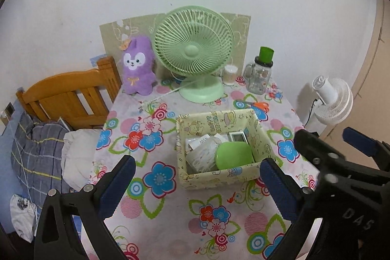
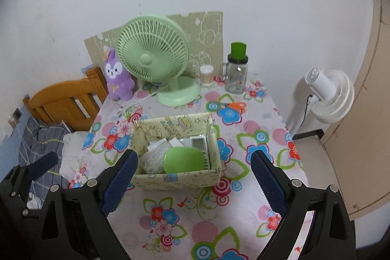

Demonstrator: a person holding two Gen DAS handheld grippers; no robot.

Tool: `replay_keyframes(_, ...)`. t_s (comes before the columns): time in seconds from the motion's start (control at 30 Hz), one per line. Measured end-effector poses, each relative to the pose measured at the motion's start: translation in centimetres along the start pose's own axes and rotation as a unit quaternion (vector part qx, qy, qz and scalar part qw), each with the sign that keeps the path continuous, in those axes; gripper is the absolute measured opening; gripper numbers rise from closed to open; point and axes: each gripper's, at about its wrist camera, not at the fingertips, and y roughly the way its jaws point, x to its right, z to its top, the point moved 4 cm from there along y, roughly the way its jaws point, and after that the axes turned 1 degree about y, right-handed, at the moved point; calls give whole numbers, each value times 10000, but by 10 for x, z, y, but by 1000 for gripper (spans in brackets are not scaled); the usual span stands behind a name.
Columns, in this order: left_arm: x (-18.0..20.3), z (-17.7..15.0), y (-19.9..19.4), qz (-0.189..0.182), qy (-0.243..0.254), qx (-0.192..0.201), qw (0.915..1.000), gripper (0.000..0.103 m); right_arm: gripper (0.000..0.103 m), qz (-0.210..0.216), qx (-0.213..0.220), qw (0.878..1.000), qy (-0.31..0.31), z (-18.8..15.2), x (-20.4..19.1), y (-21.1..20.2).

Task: Organize rigid objects

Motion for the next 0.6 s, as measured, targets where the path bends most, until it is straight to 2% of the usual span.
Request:
replay_keyframes(0.1, -3, 3, -14, -37, 61, 42, 10000, 103, 95, 23, 107, 9999, 4, 3, 1, -14)
replay_keyframes(0.3, -2, 8, -44, 89, 229, 364, 9990, 103, 95, 29, 245, 9997, 1, 8, 1, -37)
replay_keyframes(0.6, -10, 10, -72, 256, 28, 477, 9985, 103, 95, -91, 504, 9987, 63, 12, 7, -68)
